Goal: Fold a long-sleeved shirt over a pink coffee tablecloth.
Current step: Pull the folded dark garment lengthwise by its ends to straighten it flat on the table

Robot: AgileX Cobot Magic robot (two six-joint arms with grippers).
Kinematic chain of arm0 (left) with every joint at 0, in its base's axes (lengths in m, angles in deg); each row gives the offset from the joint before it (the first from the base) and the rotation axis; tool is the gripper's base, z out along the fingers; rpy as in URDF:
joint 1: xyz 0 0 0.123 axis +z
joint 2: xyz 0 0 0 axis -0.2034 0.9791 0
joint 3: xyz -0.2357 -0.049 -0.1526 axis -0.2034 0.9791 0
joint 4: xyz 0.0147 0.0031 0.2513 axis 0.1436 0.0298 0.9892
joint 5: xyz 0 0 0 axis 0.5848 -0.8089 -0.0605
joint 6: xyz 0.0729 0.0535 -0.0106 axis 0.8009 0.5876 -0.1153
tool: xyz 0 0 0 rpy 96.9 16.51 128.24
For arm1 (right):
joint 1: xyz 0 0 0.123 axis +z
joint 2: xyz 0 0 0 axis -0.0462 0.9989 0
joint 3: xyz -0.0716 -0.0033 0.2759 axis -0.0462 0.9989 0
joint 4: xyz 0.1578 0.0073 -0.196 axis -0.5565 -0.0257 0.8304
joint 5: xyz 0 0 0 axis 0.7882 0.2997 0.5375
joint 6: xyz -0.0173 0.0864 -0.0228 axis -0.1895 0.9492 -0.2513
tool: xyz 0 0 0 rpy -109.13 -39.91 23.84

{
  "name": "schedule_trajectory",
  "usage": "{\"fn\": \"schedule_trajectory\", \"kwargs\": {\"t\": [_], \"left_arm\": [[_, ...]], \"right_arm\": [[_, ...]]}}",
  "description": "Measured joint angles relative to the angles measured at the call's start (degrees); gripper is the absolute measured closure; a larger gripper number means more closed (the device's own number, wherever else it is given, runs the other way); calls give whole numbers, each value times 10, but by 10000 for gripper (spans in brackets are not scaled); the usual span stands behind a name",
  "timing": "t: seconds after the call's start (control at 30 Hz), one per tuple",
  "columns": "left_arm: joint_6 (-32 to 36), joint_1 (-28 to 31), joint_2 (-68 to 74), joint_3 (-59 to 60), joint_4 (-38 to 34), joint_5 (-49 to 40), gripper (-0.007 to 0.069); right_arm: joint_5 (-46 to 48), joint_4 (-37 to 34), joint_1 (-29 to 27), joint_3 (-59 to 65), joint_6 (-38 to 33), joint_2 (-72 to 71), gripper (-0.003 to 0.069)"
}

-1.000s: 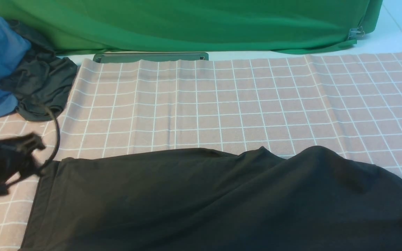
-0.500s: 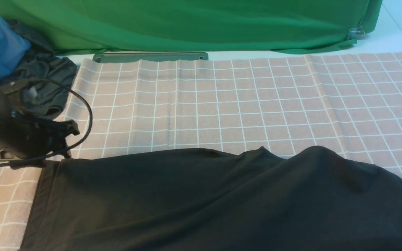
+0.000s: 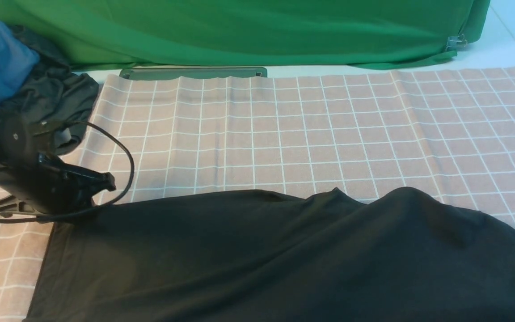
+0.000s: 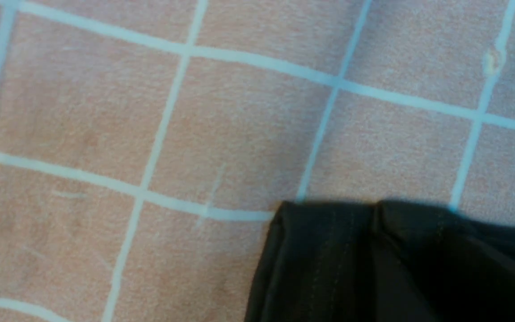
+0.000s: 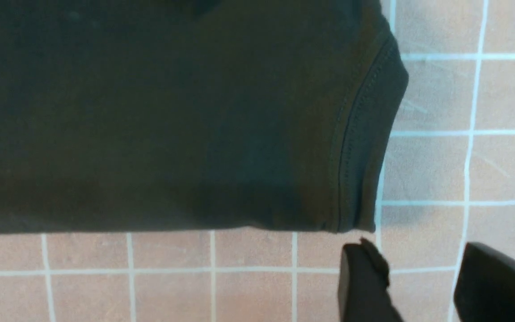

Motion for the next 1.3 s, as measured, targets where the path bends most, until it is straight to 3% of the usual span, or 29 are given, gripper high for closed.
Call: {"fn": "schedule_trajectory", "kwargs": {"t": [0.1, 0.27, 0.6, 1.0, 1.1, 1.23, 1.3], "left_arm": [[22, -3, 0, -2, -3, -2, 592], [4, -3, -20, -23, 13, -51, 597], [-107, -3, -117, -47, 169, -113, 597], [-137, -3, -71, -47, 215, -32, 597], [-143, -3, -70, -47, 201, -31, 597], [-117, -8, -83, -47, 57, -35, 597], [-66, -23, -93, -47, -44, -51, 597]], "right_arm": [[-3, 0, 0, 0, 0, 0, 326], [-9, -3, 0, 0, 0, 0, 326], [-29, -8, 0, 0, 1, 0, 326], [-31, -37, 0, 0, 2, 0, 326], [-31, -47, 0, 0, 2, 0, 326], [-31, -85, 0, 0, -18, 0, 338], [-35, -123, 0, -4, -46, 1, 395]]}}
